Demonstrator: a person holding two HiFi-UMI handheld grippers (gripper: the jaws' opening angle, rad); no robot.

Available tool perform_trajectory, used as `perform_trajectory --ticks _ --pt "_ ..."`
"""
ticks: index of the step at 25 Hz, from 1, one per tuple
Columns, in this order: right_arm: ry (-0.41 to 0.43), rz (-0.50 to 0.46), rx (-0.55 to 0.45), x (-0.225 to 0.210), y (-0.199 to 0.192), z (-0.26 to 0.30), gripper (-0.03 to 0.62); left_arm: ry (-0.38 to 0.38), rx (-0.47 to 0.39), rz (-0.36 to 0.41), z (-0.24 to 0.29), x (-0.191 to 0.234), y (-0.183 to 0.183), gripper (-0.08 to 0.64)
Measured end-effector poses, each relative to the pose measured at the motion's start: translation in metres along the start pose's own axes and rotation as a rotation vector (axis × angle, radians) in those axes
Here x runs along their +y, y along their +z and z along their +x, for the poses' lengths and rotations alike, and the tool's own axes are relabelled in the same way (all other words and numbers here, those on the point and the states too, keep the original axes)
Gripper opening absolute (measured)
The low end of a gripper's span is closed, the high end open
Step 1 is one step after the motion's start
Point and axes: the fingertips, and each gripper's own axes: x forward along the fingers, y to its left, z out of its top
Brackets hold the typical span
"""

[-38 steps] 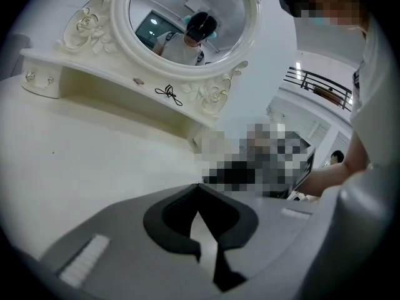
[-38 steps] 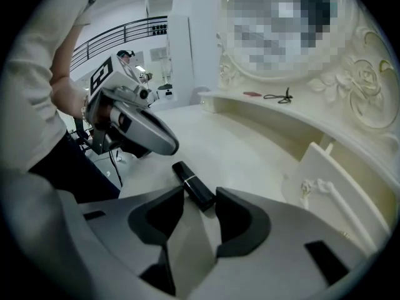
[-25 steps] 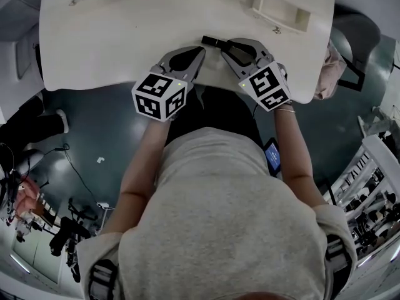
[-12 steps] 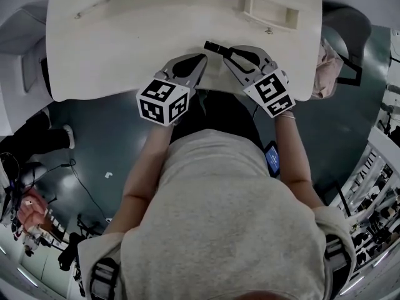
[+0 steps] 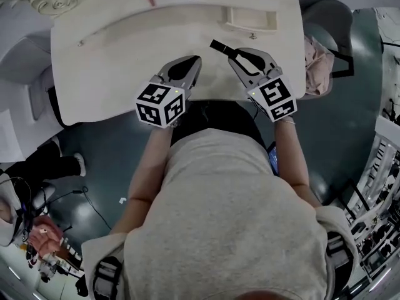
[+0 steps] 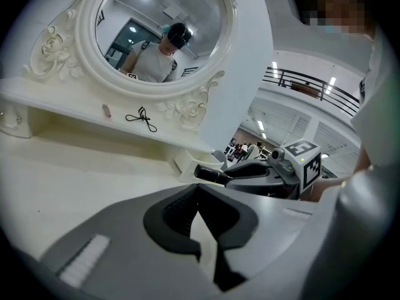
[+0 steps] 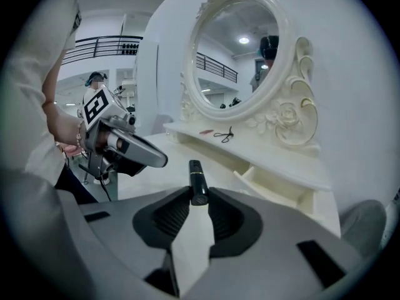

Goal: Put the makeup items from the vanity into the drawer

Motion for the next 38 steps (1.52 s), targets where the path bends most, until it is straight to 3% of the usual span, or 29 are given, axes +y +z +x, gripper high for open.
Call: perform_trajectory --ticks 10,16,19,26,38 --pt "-0.179 -0.008 -0.039 -0.044 0.025 -0.030 0.101 -0.086 -0.057 0.069 0.023 -0.019 0.040 0.009" --pt "-0.357 0.097 -0.013 -0.087 0.020 -0.048 0.101 -0.136 -0.069 0.092 0.042 -0.030 0.050 0.009" --pt "-0.393 0.118 -0.010 -0.102 0.017 -0.052 0.101 -0.150 -0.061 0.090 0.051 -0.033 0.052 0.009" --pt "-0.334 0.088 0.038 -0.121 0.009 -0.051 0.101 -0.162 -0.051 0.089 0.071 -0.033 0.060 0.009" --pt "-0.130 0.063 0.238 -0.128 -0.017 -0.022 0.101 -0.145 -0.025 0.070 0.095 -0.025 0.065 0.009"
